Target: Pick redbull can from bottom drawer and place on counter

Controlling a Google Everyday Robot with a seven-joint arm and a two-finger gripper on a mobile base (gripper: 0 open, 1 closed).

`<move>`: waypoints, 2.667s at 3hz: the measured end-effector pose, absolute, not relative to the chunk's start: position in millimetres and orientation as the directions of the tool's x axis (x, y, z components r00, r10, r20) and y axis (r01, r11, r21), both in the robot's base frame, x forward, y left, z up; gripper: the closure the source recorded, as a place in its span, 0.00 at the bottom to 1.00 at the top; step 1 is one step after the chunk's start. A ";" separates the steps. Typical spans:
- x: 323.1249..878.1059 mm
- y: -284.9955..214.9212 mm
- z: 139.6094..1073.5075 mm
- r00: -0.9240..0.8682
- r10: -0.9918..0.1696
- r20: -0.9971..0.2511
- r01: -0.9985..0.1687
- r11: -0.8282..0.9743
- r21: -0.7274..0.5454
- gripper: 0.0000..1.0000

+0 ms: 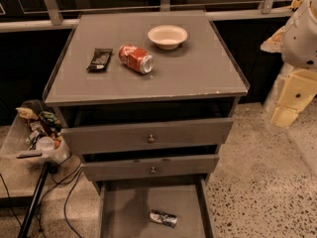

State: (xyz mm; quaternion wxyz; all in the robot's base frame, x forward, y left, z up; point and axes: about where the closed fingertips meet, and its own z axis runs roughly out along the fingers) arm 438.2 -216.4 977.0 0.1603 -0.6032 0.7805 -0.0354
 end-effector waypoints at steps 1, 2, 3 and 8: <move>438.2 -216.4 976.9 -0.221 -0.953 -0.208 -0.930 0.270 -0.248 0.00; 432.3 -213.3 962.9 -0.216 -0.953 -0.212 -0.939 0.262 -0.223 0.00; 418.7 -204.0 929.2 -0.213 -0.948 -0.235 -0.953 0.255 -0.165 0.00; 364.2 -154.6 749.0 -0.181 -0.889 -0.420 -0.966 0.240 -0.093 0.00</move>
Offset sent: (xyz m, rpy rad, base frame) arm -0.0145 0.0058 -0.0390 0.0250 0.0812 0.0269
